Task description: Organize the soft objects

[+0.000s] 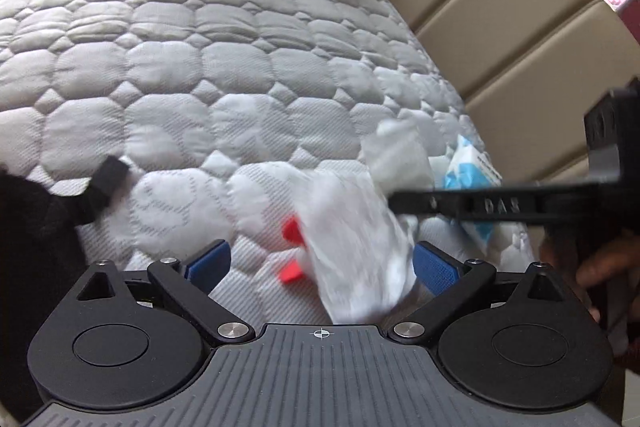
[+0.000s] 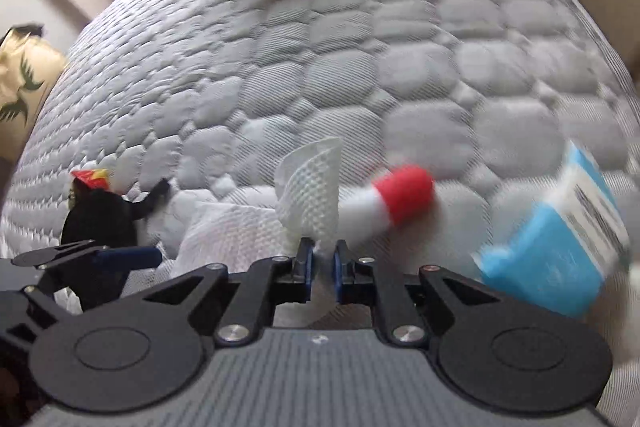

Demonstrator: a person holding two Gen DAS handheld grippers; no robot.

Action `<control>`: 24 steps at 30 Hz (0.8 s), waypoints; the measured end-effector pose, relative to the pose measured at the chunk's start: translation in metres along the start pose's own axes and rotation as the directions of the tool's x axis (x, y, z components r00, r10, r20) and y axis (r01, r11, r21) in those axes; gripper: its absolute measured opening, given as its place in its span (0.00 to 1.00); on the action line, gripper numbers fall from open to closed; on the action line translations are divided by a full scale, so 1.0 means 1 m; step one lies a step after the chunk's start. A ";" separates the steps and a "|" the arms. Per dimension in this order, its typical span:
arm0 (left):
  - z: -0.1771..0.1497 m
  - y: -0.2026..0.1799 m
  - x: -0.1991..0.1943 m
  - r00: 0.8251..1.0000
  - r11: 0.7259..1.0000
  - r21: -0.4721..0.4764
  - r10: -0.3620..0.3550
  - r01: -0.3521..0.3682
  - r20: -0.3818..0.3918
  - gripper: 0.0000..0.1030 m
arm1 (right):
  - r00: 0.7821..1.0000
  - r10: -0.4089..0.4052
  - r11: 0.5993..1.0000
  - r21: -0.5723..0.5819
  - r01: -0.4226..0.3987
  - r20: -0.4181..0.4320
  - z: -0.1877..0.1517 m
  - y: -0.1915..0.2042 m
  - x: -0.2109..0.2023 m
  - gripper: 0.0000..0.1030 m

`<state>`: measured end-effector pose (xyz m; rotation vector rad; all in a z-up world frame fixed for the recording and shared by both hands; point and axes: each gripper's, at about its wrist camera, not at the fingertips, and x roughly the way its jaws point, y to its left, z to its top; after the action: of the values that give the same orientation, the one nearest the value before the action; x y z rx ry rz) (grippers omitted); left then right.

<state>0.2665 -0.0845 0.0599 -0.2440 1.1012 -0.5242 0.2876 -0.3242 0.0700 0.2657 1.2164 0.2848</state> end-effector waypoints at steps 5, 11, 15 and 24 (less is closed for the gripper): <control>0.001 -0.031 0.033 0.999 0.995 0.102 -0.004 0.008 -0.040 0.97 | 0.995 -0.086 0.995 0.039 0.088 -0.053 -0.021 -0.030 -0.003 0.11; -0.019 -0.061 0.056 0.995 0.967 0.255 0.008 0.017 -0.096 0.98 | 0.995 -0.089 0.996 -0.016 0.089 -0.037 -0.031 -0.035 -0.017 0.19; -0.022 -0.063 0.059 0.995 0.965 0.263 0.017 0.008 -0.093 0.99 | 0.998 -0.056 0.991 -0.121 0.056 0.004 -0.027 -0.018 -0.023 0.46; -0.025 -0.062 0.058 0.993 0.952 0.304 0.017 0.021 -0.120 0.99 | 0.994 -0.064 0.942 -0.333 0.032 -0.088 -0.018 0.021 0.017 0.54</control>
<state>0.2472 -0.1661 0.0306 0.0585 1.1208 -0.7103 0.2748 -0.2979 0.0564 -0.0716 1.2473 0.4586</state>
